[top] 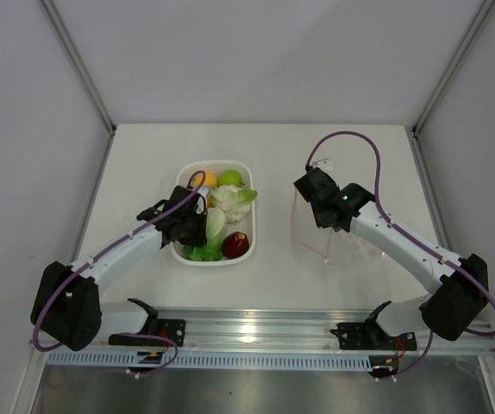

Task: Place the food in the zip-top bag and seal the zipper
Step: Pick up the fake vegetable from the bin.

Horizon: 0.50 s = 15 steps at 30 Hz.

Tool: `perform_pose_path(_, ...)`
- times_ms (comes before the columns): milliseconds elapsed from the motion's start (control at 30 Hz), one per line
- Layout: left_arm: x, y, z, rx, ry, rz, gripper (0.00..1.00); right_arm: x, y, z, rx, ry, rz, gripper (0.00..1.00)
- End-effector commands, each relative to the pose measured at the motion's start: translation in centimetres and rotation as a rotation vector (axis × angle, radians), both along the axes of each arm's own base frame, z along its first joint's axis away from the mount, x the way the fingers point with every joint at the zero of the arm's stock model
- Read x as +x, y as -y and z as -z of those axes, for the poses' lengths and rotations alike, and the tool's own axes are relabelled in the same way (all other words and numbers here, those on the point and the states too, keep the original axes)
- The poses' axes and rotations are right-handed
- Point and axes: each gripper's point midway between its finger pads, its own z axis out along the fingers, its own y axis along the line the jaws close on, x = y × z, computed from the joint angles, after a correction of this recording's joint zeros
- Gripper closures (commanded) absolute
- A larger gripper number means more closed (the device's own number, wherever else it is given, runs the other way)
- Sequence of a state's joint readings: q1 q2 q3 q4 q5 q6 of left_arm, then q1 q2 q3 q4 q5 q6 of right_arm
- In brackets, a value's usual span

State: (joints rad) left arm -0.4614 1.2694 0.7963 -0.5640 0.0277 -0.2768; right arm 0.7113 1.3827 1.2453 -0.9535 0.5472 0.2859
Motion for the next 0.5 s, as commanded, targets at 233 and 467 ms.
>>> perform_pose_path(233, 0.6, 0.7, -10.2, -0.141, 0.199, -0.013, 0.99, 0.7, -0.4, -0.7, -0.005, 0.028, -0.004, 1.00)
perform_pose_path(467, -3.1, 6.8, -18.1, -0.485, 0.155, 0.167, 0.99, 1.1, -0.8, -0.4, -0.006, 0.028, 0.003, 1.00)
